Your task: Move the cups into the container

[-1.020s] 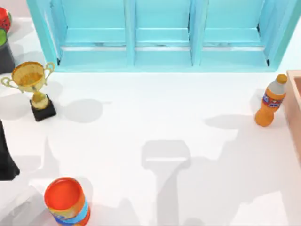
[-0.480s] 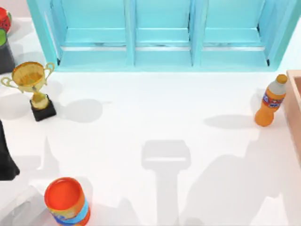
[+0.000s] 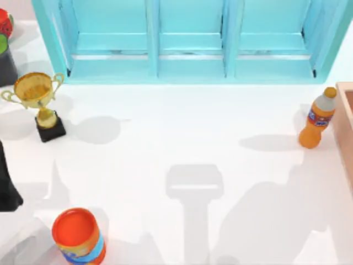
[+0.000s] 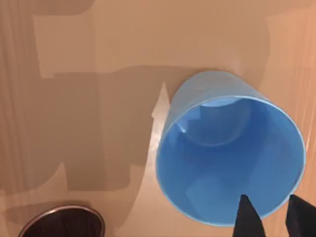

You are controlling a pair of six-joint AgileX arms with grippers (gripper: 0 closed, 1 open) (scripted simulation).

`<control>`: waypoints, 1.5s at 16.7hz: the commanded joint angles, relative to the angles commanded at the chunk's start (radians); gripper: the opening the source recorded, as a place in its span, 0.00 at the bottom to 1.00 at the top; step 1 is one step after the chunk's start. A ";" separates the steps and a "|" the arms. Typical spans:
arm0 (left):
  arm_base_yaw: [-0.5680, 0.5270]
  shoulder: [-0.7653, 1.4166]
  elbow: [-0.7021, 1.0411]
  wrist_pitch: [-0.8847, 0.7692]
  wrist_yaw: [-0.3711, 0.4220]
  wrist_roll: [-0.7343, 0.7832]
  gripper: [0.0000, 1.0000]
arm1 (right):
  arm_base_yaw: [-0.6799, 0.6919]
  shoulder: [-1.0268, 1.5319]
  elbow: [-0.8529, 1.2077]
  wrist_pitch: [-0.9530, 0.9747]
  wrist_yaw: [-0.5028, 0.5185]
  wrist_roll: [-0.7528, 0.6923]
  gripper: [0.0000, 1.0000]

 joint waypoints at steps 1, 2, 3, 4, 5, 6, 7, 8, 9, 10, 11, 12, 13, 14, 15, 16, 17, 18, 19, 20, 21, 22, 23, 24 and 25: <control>0.000 0.000 0.000 0.000 0.000 0.000 1.00 | 0.000 0.000 0.000 0.000 0.000 0.000 0.53; 0.000 0.000 0.000 0.000 0.000 0.000 1.00 | 0.000 0.000 0.000 0.000 0.000 0.000 0.60; 0.000 0.000 0.000 0.000 0.000 0.000 1.00 | 0.000 0.000 0.000 0.000 0.000 0.000 0.68; 0.000 0.000 0.000 0.000 0.000 0.000 1.00 | 0.000 0.000 0.000 0.000 0.000 0.000 0.75; 0.000 0.000 0.000 0.000 0.000 0.000 1.00 | 0.000 0.000 0.000 0.000 0.000 0.000 0.83; 0.000 0.000 0.000 0.000 0.000 0.000 1.00 | 0.000 0.000 0.000 0.000 0.000 0.000 0.90; 0.000 0.000 0.000 0.000 0.000 0.000 1.00 | 0.000 0.000 0.000 0.000 0.000 0.000 0.98; 0.000 0.000 0.000 0.000 0.000 0.000 1.00 | 0.000 0.000 0.000 0.000 0.000 0.000 1.00; 0.000 0.000 0.000 0.000 0.000 0.000 1.00 | 0.000 0.000 0.000 0.000 0.000 0.000 1.00; 0.000 0.000 0.000 0.000 0.000 0.000 1.00 | 0.000 0.000 0.000 0.000 0.000 0.000 1.00; 0.000 0.000 0.000 0.000 0.000 0.000 1.00 | 0.000 0.000 0.000 0.000 0.000 0.000 1.00; 0.000 0.000 0.000 0.000 0.000 0.000 1.00 | 0.000 0.000 0.000 0.000 0.000 0.000 1.00; 0.000 0.000 0.000 0.000 0.000 0.000 1.00 | 0.000 0.000 0.000 0.000 0.000 0.000 1.00; 0.000 0.000 0.000 0.000 0.000 0.000 1.00 | 0.000 0.000 0.000 0.000 0.000 0.000 1.00; 0.000 0.000 0.000 0.000 0.000 0.000 1.00 | 0.000 0.000 0.000 0.000 0.000 0.000 1.00; 0.000 0.000 0.000 0.000 0.000 0.000 1.00 | -0.002 0.000 0.000 0.000 0.000 0.000 1.00; 0.000 0.000 0.000 0.000 0.000 0.000 1.00 | -0.002 0.001 0.003 -0.003 0.000 0.000 1.00; 0.000 0.000 0.000 0.000 0.000 0.000 1.00 | -0.002 0.003 0.017 -0.016 0.000 -0.002 1.00; 0.000 0.000 0.000 0.000 0.000 0.000 1.00 | -0.001 0.005 0.041 -0.040 0.000 -0.004 1.00; 0.000 0.000 0.000 0.000 0.000 0.000 1.00 | -0.002 0.008 0.075 -0.074 0.000 -0.005 1.00; 0.000 0.000 0.000 0.000 0.000 0.000 1.00 | -0.002 0.011 0.121 -0.118 0.000 -0.006 1.00; 0.000 0.000 0.000 0.000 0.000 0.000 1.00 | -0.003 0.014 0.175 -0.169 0.000 -0.006 1.00; 0.000 0.000 0.000 0.000 0.000 0.000 1.00 | -0.005 0.016 0.232 -0.222 0.000 -0.007 1.00; 0.000 0.000 0.000 0.000 0.000 0.000 1.00 | -0.005 0.016 0.286 -0.275 0.000 -0.006 1.00; 0.000 0.000 0.000 0.000 0.000 0.000 1.00 | -0.006 0.016 0.332 -0.321 0.000 -0.006 1.00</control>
